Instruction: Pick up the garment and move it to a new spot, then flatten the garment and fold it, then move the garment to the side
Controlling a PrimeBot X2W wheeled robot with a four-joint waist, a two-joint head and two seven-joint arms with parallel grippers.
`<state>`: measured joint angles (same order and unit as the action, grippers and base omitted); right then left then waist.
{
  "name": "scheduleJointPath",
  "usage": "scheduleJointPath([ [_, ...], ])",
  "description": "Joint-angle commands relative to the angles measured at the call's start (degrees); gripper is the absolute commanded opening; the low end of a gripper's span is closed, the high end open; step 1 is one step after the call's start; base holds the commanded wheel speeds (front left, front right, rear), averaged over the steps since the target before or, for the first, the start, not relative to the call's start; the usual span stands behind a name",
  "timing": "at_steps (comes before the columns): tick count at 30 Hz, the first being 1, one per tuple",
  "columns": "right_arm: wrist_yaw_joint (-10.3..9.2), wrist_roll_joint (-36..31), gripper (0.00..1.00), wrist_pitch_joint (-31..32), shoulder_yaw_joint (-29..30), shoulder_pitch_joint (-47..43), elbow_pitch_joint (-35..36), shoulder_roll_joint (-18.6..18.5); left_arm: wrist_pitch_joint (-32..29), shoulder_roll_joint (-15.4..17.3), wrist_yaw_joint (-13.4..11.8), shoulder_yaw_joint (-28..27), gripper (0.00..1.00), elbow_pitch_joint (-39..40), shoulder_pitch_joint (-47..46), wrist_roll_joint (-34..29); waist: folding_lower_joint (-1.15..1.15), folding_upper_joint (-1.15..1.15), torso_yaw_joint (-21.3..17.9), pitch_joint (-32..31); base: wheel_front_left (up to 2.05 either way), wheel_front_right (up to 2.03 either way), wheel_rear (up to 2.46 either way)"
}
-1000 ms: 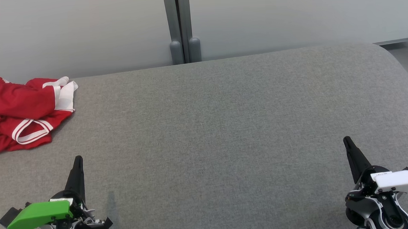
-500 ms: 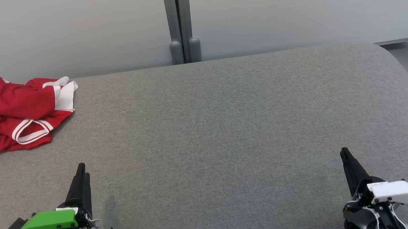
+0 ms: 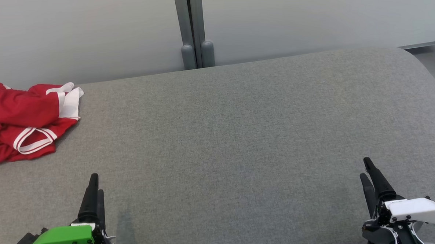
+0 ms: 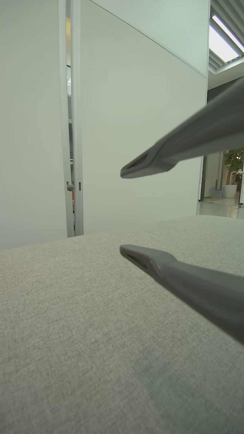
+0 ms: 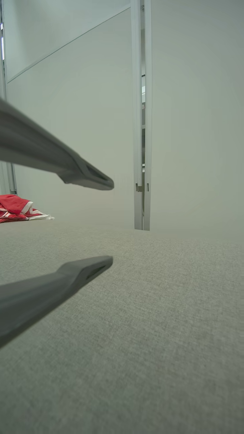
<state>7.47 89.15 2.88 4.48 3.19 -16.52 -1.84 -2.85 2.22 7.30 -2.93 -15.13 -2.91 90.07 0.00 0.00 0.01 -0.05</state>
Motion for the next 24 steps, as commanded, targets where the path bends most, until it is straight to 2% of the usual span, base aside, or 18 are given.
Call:
scheduleJointPath([
  [1,0.01,-1.51,1.0,-0.69,0.06,0.47,0.93,-0.48,0.71,0.26,0.09,0.41,1.0,1.37,-0.39,-1.32,0.0,0.0,0.01,-0.03,0.0,0.0,0.0],
  [5,0.01,-5.29,1.0,-1.64,0.56,0.59,1.5,-0.52,1.65,0.29,0.1,0.55,1.0,2.18,-0.34,-4.28,0.0,0.0,0.01,-0.1,0.0,0.0,0.0],
  [13,0.01,-17.25,1.0,-3.58,0.97,0.31,5.2,-0.61,3.6,0.35,-0.57,1.18,1.0,4.84,-0.45,-13.49,0.0,0.0,0.06,-0.18,0.0,0.0,0.0],
  [24,0.01,-33.01,1.0,-5.94,0.29,-0.39,8.07,-0.7,5.93,0.44,-2.2,3.51,1.0,7.66,-0.01,-28.08,0.0,0.0,0.15,-0.19,0.0,0.0,0.0],
])
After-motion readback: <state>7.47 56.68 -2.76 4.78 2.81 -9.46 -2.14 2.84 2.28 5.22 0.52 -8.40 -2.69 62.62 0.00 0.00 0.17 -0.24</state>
